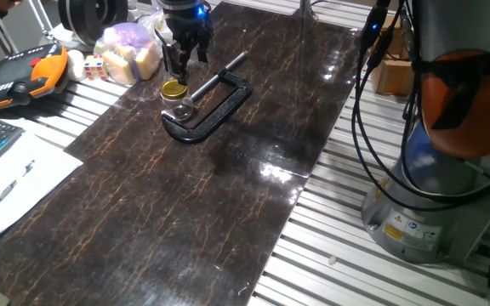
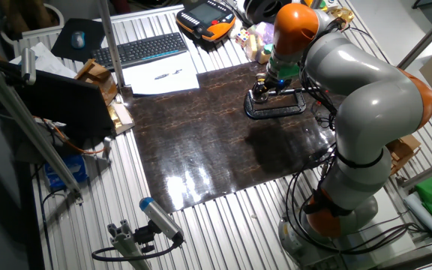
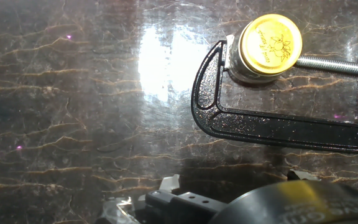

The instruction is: Unscrew the lid from the jar

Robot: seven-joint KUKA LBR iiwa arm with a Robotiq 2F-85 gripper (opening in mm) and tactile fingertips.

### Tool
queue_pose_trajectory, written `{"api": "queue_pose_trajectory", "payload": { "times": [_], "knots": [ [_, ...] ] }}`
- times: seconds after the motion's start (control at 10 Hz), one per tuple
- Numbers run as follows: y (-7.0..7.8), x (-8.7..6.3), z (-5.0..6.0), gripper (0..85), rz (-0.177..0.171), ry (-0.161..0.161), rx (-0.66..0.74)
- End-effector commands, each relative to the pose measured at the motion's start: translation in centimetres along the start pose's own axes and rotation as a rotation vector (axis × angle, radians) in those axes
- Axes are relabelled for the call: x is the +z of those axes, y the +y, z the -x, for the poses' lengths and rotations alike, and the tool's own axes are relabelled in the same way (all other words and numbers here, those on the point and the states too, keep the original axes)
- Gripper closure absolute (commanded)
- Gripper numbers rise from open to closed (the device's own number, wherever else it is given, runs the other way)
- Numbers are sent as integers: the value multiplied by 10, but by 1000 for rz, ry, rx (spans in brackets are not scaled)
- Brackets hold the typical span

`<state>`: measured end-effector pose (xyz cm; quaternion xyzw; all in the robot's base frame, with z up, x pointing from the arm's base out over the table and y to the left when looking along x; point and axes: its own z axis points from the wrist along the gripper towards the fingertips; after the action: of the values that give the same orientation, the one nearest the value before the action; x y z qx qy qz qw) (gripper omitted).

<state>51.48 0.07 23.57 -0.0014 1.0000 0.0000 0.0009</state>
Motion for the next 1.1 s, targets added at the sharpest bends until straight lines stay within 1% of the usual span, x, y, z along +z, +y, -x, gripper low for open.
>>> {"api": "queue_pose_trajectory", "payload": {
  "times": [0.0, 0.3, 0.4, 0.5, 0.7, 1.0],
  "knots": [
    [0, 0, 0, 843, -9, -33, 122],
    [4, -4, 0, 843, -16, -30, 123],
    [2, -4, 0, 843, -17, -33, 109],
    [1, -3, 1, 843, -6, -33, 105],
    [0, -1, 3, 843, -7, -39, 103],
    [-6, 8, 8, 843, 4, -41, 99]
  ]
}}
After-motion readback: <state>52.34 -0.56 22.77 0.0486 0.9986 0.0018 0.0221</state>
